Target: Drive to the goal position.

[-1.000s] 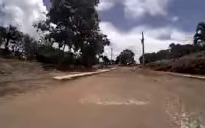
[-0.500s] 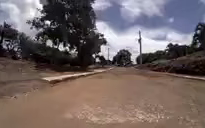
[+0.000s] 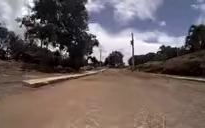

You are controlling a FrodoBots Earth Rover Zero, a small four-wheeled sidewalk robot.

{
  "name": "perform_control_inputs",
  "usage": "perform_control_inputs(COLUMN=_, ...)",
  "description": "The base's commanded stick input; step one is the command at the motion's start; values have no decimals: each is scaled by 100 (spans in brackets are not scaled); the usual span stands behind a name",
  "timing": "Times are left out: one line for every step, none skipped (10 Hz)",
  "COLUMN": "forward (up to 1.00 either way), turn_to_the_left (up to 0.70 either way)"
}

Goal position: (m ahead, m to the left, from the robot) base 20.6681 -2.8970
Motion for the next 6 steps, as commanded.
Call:
perform_control_inputs(forward=100, turn_to_the_left=0)
perform_control_inputs(forward=100, turn_to_the_left=0)
perform_control_inputs(forward=100, turn_to_the_left=0)
perform_control_inputs(forward=100, turn_to_the_left=0)
perform_control_inputs(forward=100, turn_to_the_left=0)
perform_control_inputs(forward=100, turn_to_the_left=0)
